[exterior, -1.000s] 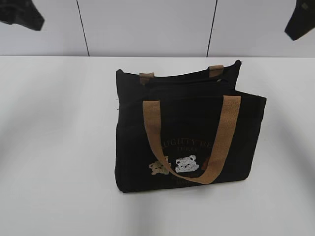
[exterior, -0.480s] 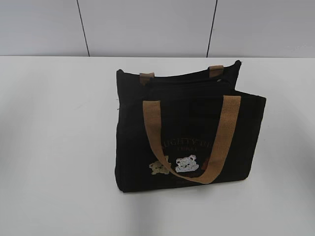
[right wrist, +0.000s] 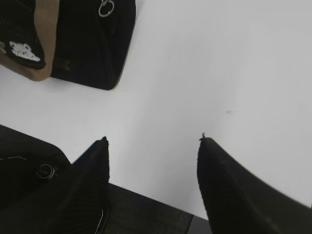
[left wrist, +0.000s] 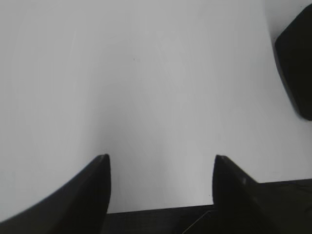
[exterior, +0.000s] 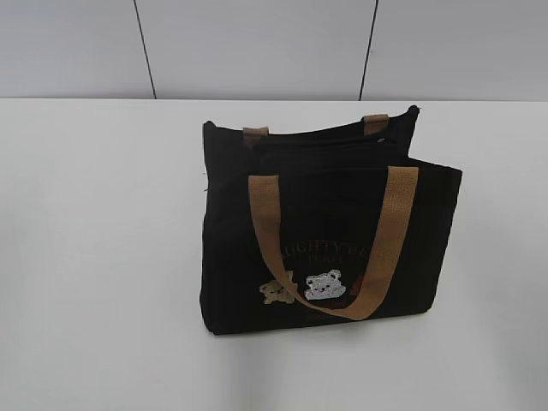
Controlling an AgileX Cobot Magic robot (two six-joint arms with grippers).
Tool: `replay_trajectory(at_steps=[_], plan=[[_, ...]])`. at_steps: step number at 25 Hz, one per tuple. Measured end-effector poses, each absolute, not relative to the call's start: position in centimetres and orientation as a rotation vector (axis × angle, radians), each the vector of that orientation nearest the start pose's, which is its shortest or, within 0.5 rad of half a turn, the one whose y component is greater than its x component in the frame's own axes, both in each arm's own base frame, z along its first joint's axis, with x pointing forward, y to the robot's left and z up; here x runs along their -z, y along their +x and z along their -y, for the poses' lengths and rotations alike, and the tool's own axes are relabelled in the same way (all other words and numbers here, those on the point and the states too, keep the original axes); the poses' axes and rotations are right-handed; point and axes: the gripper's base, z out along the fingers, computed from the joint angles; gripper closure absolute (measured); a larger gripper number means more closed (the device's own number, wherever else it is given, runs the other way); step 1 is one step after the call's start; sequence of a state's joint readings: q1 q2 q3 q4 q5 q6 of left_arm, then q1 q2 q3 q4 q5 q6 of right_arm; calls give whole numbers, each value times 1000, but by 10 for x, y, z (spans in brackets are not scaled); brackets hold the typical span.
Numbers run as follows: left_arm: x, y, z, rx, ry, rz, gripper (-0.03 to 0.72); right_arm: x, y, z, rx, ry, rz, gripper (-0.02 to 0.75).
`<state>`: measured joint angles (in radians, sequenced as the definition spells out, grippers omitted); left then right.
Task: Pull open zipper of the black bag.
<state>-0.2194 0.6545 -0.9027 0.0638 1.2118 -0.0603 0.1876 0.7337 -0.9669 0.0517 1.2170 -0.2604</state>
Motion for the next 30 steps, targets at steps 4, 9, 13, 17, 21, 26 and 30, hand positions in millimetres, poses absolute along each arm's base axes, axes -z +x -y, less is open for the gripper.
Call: replay_trajectory(at_steps=[4, 9, 13, 17, 21, 26, 30], plan=[[-335, 54, 7, 51, 189, -2382, 199, -343, 81, -20, -42, -547, -2411, 297], [-311, 31, 2, 67, 183, -2311, 199, -312, 62, -17, -44, -548, -2425, 297], [-296, 21, 1, 95, 181, -2280, 199, -288, 49, -14, -44, -540, -2397, 297], [-292, 13, 2, 150, 173, -2176, 199, -271, 37, -12, -43, -526, -2339, 297], [-288, 6, 1, 160, 168, -2111, 199, -264, 26, -10, -45, -512, -2271, 297], [-288, -8, -3, 152, 180, -2017, 199, -266, 9, -7, -40, -488, -2145, 297], [-287, -10, -3, 151, 182, -2002, 199, -266, -4, -5, -38, -471, -2053, 297]])
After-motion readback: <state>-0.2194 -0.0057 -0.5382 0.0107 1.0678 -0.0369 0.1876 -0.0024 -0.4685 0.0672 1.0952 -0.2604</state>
